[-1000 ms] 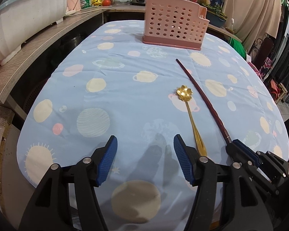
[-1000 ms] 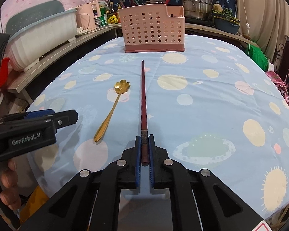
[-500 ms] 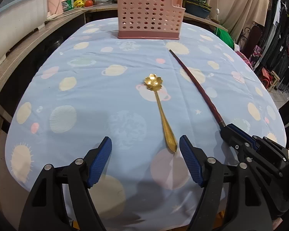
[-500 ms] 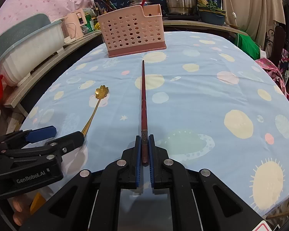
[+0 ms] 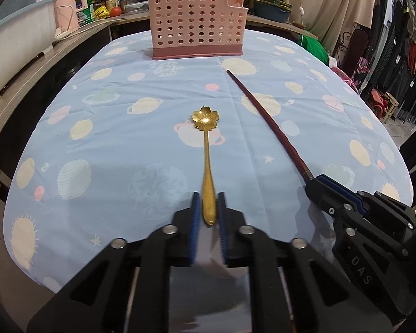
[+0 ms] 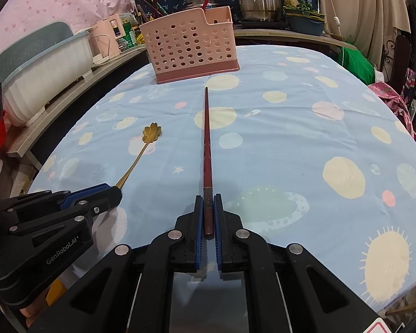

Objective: Organize utensils
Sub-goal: 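Grasp the gold spoon with the left tool while the right tool holds the chopstick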

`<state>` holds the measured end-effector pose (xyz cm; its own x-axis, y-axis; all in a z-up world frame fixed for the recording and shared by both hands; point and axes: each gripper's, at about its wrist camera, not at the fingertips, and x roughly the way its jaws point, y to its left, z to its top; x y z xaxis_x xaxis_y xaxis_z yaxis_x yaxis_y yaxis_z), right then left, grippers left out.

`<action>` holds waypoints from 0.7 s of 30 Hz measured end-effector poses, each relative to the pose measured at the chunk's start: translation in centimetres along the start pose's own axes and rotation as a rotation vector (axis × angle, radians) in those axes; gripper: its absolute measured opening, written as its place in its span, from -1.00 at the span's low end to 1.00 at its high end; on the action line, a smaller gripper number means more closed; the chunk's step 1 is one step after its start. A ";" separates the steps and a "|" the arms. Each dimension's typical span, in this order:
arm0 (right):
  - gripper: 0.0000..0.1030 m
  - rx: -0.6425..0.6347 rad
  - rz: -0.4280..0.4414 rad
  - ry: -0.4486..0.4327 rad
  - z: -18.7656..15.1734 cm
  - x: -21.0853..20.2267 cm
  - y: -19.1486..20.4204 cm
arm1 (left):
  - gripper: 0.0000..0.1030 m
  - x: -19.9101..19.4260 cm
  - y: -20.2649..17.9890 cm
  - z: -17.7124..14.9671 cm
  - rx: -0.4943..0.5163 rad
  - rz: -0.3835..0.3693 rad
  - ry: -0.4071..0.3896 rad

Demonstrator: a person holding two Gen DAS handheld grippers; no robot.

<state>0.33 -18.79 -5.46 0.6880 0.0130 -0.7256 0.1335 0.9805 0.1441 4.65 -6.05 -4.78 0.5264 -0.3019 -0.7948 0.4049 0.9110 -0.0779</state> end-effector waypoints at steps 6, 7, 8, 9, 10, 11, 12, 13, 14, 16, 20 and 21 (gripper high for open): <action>-0.87 0.004 0.009 -0.001 0.1 -0.4 0.0 | -0.80 -0.6 0.4 0.4 -0.021 -0.013 0.007; -0.87 0.006 0.013 -0.006 0.2 -0.7 -0.1 | -0.80 -0.9 0.5 0.6 -0.027 -0.016 0.002; -0.87 0.008 0.017 -0.011 0.3 -1.0 -0.1 | -0.80 -1.2 0.6 0.7 -0.032 -0.018 -0.004; -0.87 0.010 0.021 -0.019 0.5 -1.3 -0.1 | -0.80 -1.7 0.8 1.0 -0.038 -0.019 -0.015; -0.87 0.011 0.024 -0.027 0.7 -1.6 -0.1 | -0.80 -2.1 0.9 1.2 -0.043 -0.021 -0.021; -0.87 0.015 0.027 -0.036 1.1 -2.0 -0.2 | -0.80 -2.4 1.0 1.5 -0.049 -0.024 -0.028; -0.87 0.020 0.032 -0.047 1.4 -2.3 -0.2 | -0.80 -2.9 1.1 1.8 -0.055 -0.028 -0.039; -0.87 0.026 0.038 -0.059 1.8 -2.7 -0.3 | -0.80 -3.3 1.3 2.2 -0.059 -0.030 -0.050; -0.87 0.031 0.042 -0.072 2.2 -3.2 -0.4 | -0.80 -3.7 1.4 2.6 -0.062 -0.032 -0.062; -0.87 0.044 0.051 -0.100 3.1 -4.0 -0.7 | -0.80 -4.4 1.6 3.3 -0.066 -0.033 -0.082; -0.87 0.062 0.063 -0.162 5.2 -5.8 -1.3 | -0.81 -5.2 2.0 4.6 -0.073 -0.044 -0.107; -0.87 0.069 0.069 -0.178 5.8 -6.2 -1.5 | -0.81 -5.3 2.0 5.0 -0.073 -0.044 -0.111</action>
<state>-0.02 -21.50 2.70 0.8114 0.0388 -0.5832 0.1262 0.9626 0.2396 6.38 -4.01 2.30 0.5900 -0.3677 -0.7188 0.3761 0.9130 -0.1584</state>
